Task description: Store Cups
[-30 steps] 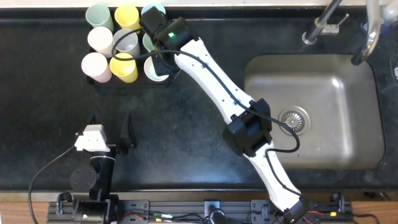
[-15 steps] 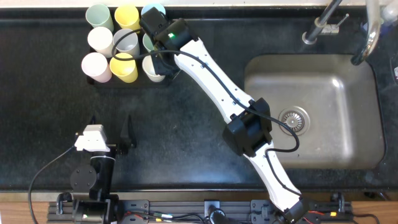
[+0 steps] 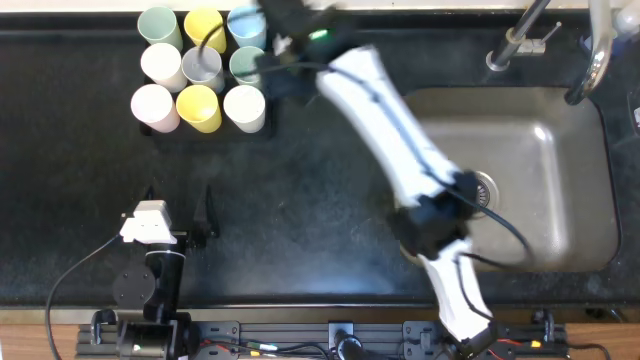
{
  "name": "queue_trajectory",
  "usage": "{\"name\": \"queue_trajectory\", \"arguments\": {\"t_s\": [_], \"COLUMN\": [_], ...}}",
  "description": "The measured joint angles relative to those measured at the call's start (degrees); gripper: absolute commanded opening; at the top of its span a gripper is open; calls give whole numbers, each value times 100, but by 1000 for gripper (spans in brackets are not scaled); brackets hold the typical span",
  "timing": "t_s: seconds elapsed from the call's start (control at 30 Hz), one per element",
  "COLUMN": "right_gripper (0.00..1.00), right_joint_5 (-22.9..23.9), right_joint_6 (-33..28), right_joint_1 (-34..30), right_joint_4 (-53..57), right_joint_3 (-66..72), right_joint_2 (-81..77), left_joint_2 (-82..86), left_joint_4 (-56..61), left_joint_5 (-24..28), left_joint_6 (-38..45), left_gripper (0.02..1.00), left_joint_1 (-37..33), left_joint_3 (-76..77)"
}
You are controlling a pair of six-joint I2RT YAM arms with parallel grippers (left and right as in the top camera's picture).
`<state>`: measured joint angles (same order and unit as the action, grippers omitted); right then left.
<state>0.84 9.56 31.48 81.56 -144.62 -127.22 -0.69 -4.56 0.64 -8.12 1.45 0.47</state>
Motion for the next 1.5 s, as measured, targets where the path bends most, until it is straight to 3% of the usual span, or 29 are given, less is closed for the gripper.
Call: {"name": "queue_trajectory", "arguments": {"t_s": [0.13,0.27,0.57,0.83,1.1,1.5], "right_gripper": [998,998,998,993,998,996], "right_joint_5": [17,122,92,66,42,-76], "right_joint_6": [-428,-866,-1349,-1414,-1296,-1257], "right_joint_1": [-931,-1873,-2625,-2695,-2695,-2695], "right_joint_4": [103,0,-2052,-4559,-6612,-7495], "right_joint_3": [131,1128,5757,9173,11536,13599], "right_joint_2": [1161,2374,5270,8566,10834,12402], "left_joint_2": [0,0,0,0,0,0], "left_joint_4": [0,0,-2,0,-2,0], "left_joint_5": [0,0,0,0,0,0], "left_joint_6": [0,0,0,0,0,0], "left_gripper": [1000,1000,1000,998,1000,1000], "left_joint_1": [0,0,0,0,0,0], "left_joint_3": [0,0,0,0,0,0]}}
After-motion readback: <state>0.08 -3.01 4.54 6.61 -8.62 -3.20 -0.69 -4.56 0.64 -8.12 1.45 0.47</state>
